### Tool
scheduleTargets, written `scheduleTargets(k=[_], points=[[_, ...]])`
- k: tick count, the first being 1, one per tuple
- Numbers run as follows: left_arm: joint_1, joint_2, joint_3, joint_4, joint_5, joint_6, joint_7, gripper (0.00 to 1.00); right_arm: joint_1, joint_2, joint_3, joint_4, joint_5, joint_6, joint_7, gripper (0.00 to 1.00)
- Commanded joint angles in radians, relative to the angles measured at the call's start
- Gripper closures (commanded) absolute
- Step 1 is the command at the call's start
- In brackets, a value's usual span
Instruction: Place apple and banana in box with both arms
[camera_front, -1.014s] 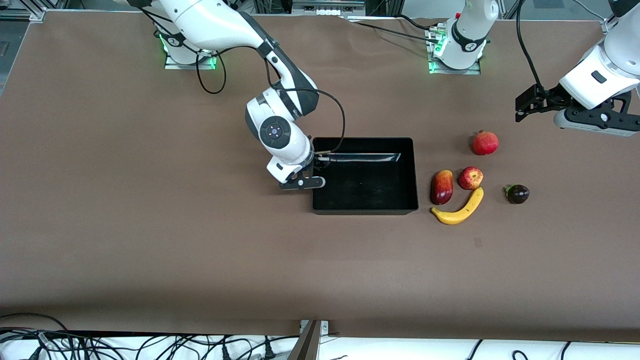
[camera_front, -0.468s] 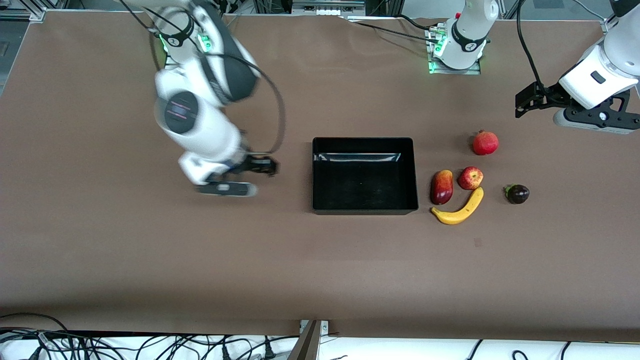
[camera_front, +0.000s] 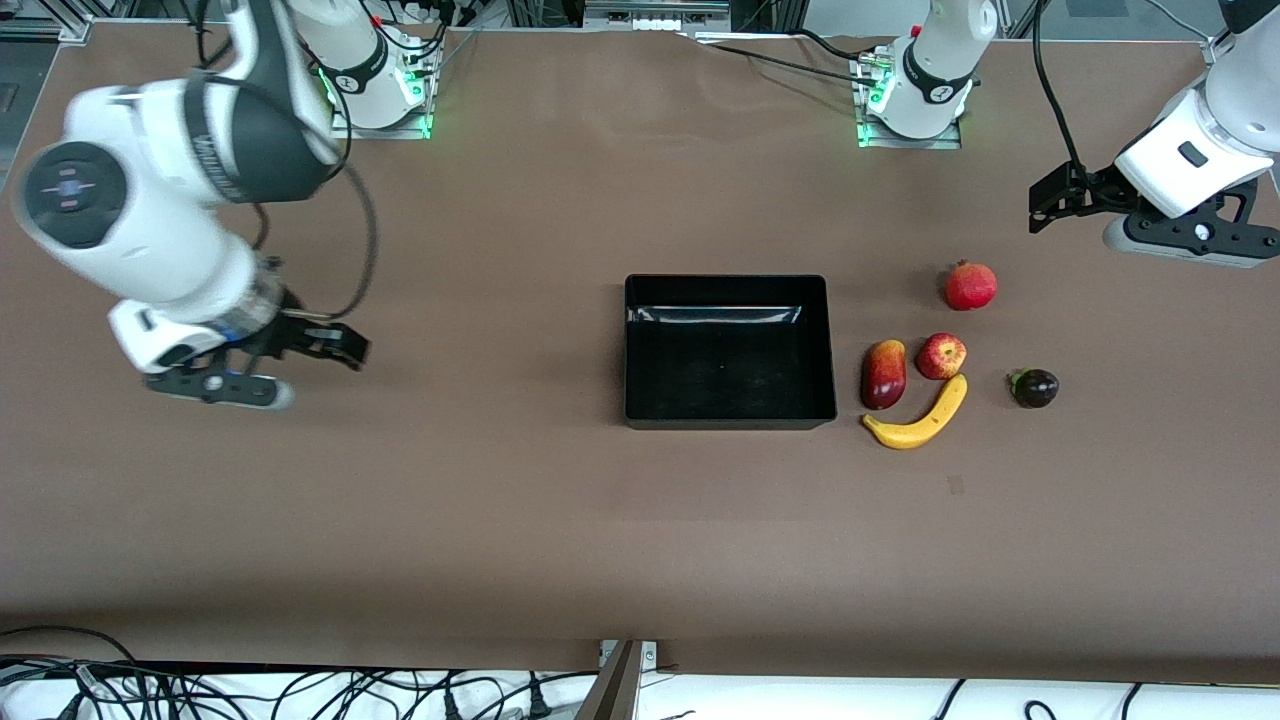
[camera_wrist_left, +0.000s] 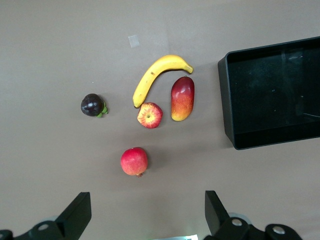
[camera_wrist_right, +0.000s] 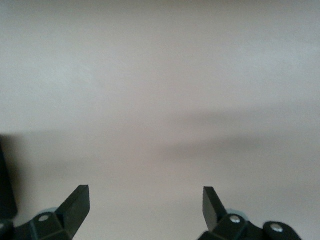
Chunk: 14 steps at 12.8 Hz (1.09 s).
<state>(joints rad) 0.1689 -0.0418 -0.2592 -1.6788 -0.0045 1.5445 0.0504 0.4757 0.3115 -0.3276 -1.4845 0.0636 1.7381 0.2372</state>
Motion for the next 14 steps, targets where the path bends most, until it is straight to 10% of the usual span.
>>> scheduleTargets(k=[1,3,9,14], points=[[-0.005,0.039,-0.006,0.033,0.015,-0.043,0.022,0.00,-0.308,-0.190,0.260,-0.211,-0.120,0.050,-0.097,0.00],[-0.008,0.092,-0.015,0.027,0.021,-0.032,0.020,0.00,-0.389,-0.294,0.275,-0.383,-0.128,0.215,-0.209,0.00],[-0.028,0.232,-0.029,0.010,0.093,0.101,0.023,0.00,-0.496,-0.364,0.312,-0.358,-0.113,0.106,-0.234,0.00],[0.003,0.235,-0.028,-0.388,0.144,0.659,0.089,0.00,-0.505,-0.338,0.318,-0.343,-0.119,0.074,-0.317,0.00]])
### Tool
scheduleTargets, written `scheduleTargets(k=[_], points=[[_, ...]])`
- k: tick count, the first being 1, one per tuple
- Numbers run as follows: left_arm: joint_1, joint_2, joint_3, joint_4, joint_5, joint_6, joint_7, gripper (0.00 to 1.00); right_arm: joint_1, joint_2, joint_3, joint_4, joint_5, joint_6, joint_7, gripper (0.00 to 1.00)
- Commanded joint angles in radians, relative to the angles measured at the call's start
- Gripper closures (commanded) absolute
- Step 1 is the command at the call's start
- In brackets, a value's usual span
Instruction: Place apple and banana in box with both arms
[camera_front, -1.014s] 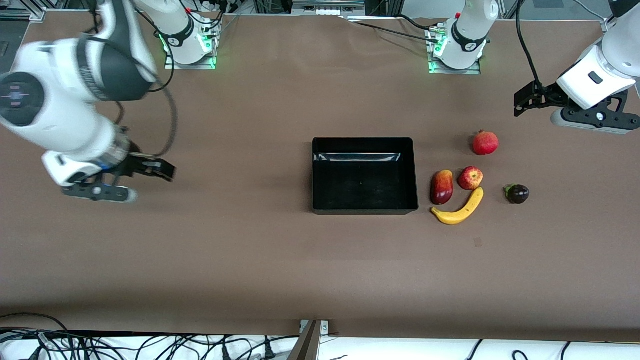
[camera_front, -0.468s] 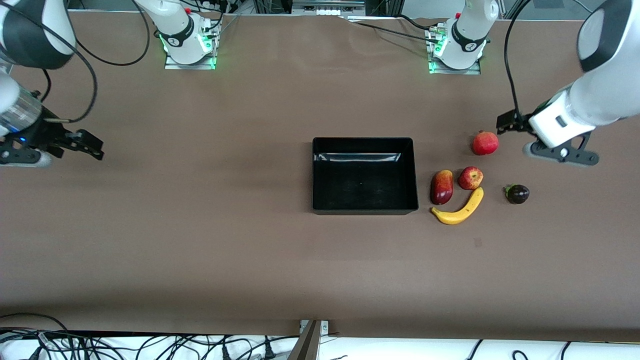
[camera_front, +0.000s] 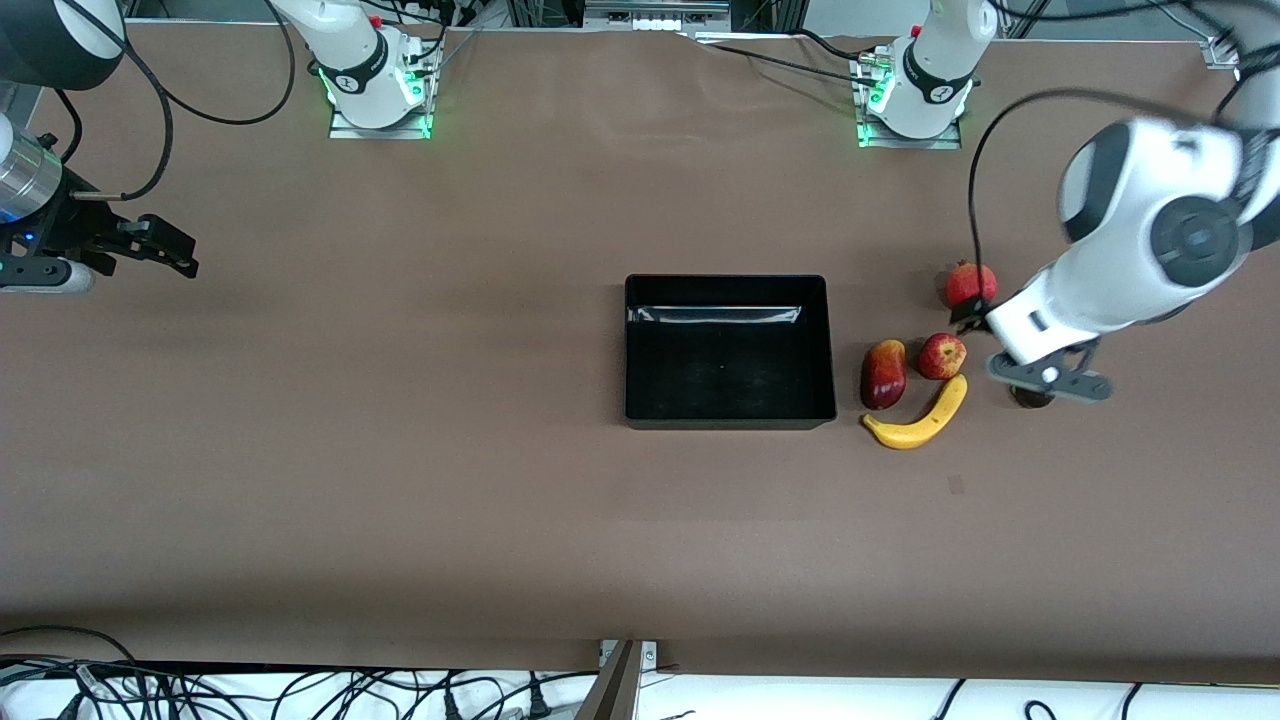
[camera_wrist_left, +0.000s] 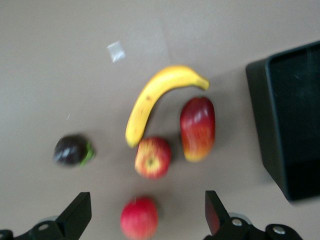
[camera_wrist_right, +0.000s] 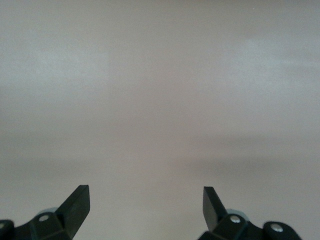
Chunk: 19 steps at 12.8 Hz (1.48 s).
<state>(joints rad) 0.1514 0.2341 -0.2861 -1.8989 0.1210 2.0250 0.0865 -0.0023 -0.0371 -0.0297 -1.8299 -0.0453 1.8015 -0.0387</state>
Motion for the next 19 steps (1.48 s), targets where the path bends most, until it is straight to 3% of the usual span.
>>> scheduleTargets(k=[1,3,7,11,17,19], points=[[0.033,-0.039,-0.001,-0.233,0.019,0.266,0.077,0.00,-0.027,0.011,0.021,0.003,-0.010,0.007,-0.044,0.00],[0.037,-0.030,0.001,-0.316,0.019,0.360,0.120,0.00,-0.030,0.023,0.016,0.004,-0.004,0.010,-0.047,0.00],[0.068,0.048,0.016,-0.342,0.019,0.443,0.326,0.00,-0.028,0.026,0.017,0.003,-0.005,0.009,-0.049,0.00],[0.071,0.112,0.036,-0.342,0.052,0.492,0.340,0.00,-0.028,0.028,0.016,0.004,-0.010,0.010,-0.049,0.00],[0.068,0.131,0.036,-0.341,0.052,0.495,0.322,0.00,-0.027,0.028,0.017,0.018,-0.013,0.019,-0.049,0.00],[0.071,0.125,0.036,-0.341,0.052,0.485,0.326,0.61,-0.027,0.022,0.016,0.049,-0.005,0.013,-0.049,0.00]])
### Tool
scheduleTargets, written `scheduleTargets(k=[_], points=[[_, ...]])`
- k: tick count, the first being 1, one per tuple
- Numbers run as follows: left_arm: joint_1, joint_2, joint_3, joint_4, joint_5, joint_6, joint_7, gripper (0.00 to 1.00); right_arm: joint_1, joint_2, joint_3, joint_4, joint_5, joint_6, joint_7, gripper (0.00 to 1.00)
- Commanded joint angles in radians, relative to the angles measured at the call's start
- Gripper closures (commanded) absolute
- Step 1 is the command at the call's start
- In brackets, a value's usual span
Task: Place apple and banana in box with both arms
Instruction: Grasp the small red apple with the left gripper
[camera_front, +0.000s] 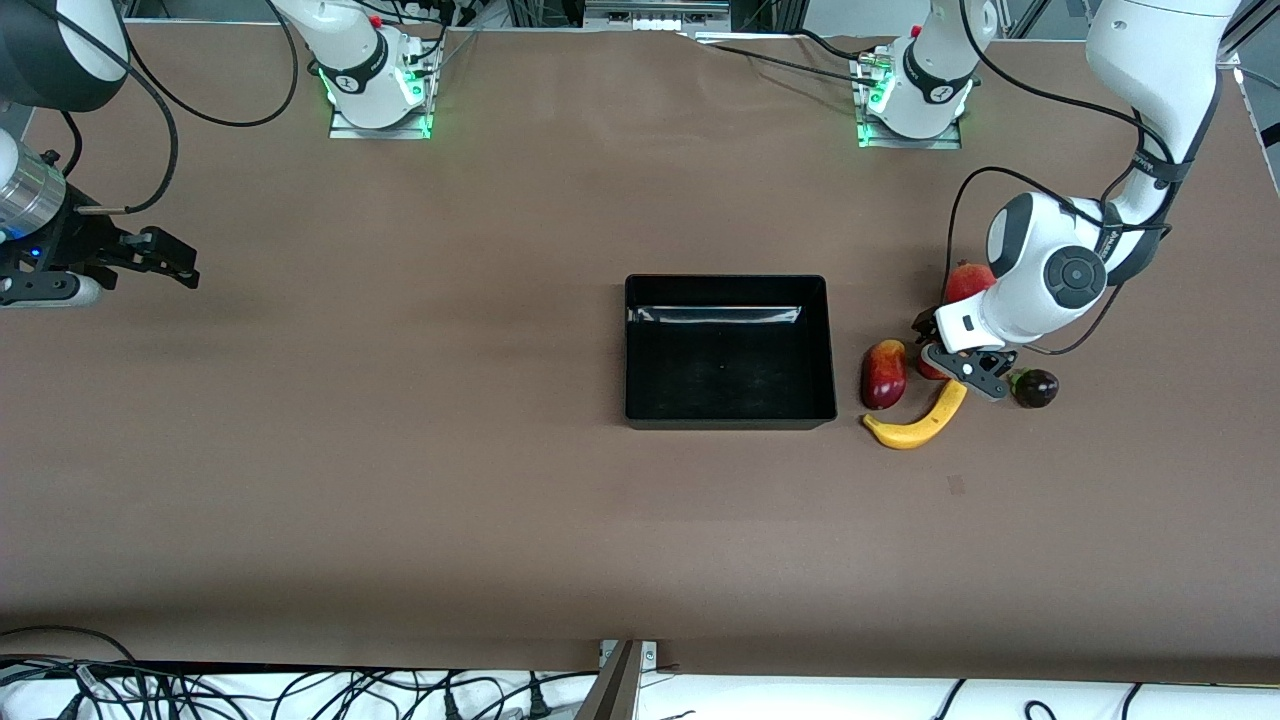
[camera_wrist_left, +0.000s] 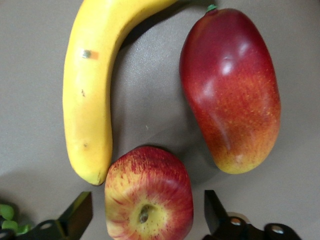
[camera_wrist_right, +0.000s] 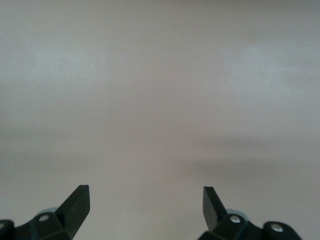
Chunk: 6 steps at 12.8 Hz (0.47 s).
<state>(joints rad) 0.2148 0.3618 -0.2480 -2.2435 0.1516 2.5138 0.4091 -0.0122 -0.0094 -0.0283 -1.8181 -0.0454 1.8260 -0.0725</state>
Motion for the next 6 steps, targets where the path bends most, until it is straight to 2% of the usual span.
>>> scheduleTargets(k=[1,2,6], points=[[0.008,-0.009,-0.002,0.004,0.022,-0.013,0.000,0.86,-0.017,-0.004,0.015,0.058,-0.005,-0.020,-0.019,0.00],[0.006,-0.023,-0.002,0.007,0.022,-0.042,0.000,1.00,-0.017,0.000,0.018,0.060,-0.010,-0.040,-0.010,0.00],[-0.014,-0.161,-0.019,0.037,0.003,-0.150,-0.004,1.00,-0.005,0.011,0.024,0.056,-0.014,-0.066,-0.006,0.00]])
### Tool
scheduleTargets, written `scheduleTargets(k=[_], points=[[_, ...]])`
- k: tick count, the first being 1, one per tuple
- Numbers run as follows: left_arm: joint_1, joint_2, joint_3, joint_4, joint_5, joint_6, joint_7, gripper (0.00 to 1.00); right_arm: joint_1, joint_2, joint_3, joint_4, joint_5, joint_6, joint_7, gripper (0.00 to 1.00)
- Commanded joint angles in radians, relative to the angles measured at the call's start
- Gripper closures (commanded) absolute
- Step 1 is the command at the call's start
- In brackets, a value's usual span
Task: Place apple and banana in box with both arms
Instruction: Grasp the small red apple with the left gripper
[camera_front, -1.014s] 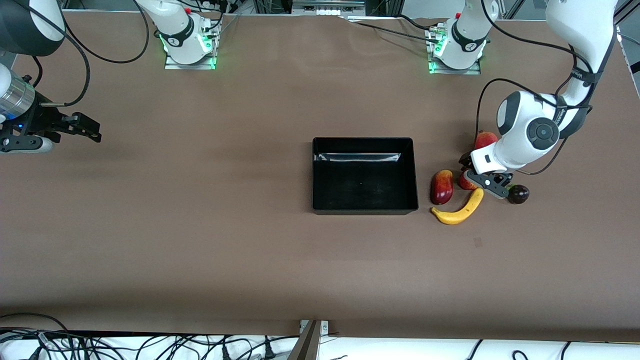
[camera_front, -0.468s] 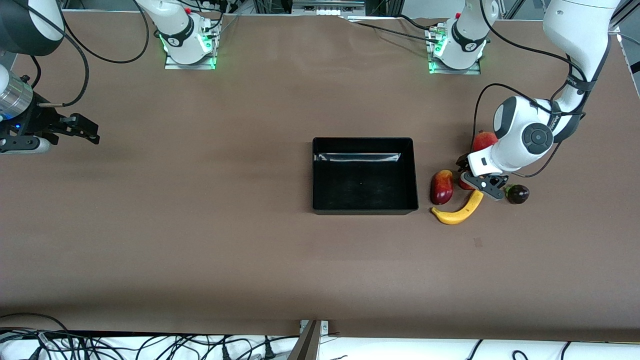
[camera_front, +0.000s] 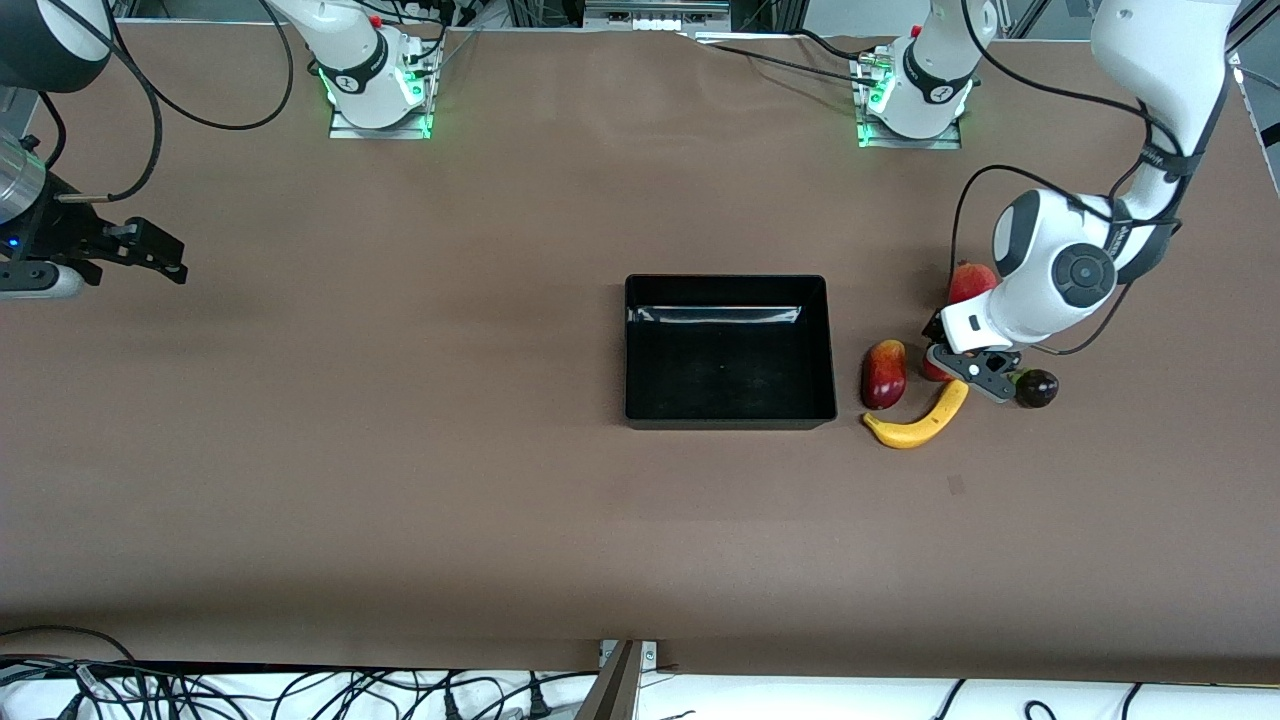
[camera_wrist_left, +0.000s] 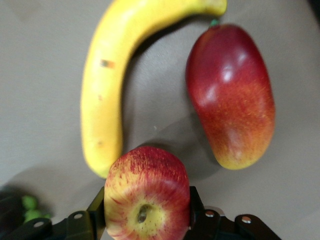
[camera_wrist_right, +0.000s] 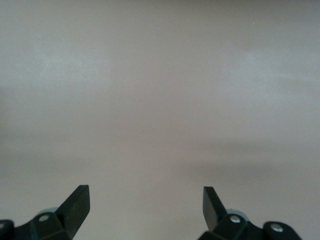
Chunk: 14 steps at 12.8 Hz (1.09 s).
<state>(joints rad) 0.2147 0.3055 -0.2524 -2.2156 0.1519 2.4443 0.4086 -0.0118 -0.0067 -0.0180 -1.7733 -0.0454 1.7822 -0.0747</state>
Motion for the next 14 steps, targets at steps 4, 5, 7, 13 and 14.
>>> scheduleTargets(k=[4,5,7,13,14], points=[[-0.153,-0.161,-0.085,0.161,-0.158,-0.270,-0.186,1.00,-0.008,0.010,0.004,0.015,-0.014,-0.115,0.004,0.00],[-0.187,-0.142,-0.109,0.215,-0.166,-0.296,-0.255,1.00,-0.008,0.010,0.004,0.023,-0.021,-0.109,0.004,0.00],[-0.268,-0.094,-0.120,0.273,-0.170,-0.295,-0.405,1.00,-0.007,0.011,0.007,0.061,-0.028,-0.118,0.000,0.00],[-0.540,0.125,-0.111,0.416,-0.210,-0.199,-0.922,1.00,0.001,0.007,0.015,0.080,-0.028,-0.167,0.003,0.00],[-0.558,0.168,-0.107,0.453,-0.209,-0.174,-0.954,1.00,-0.002,0.013,0.012,0.086,-0.021,-0.155,0.004,0.00]])
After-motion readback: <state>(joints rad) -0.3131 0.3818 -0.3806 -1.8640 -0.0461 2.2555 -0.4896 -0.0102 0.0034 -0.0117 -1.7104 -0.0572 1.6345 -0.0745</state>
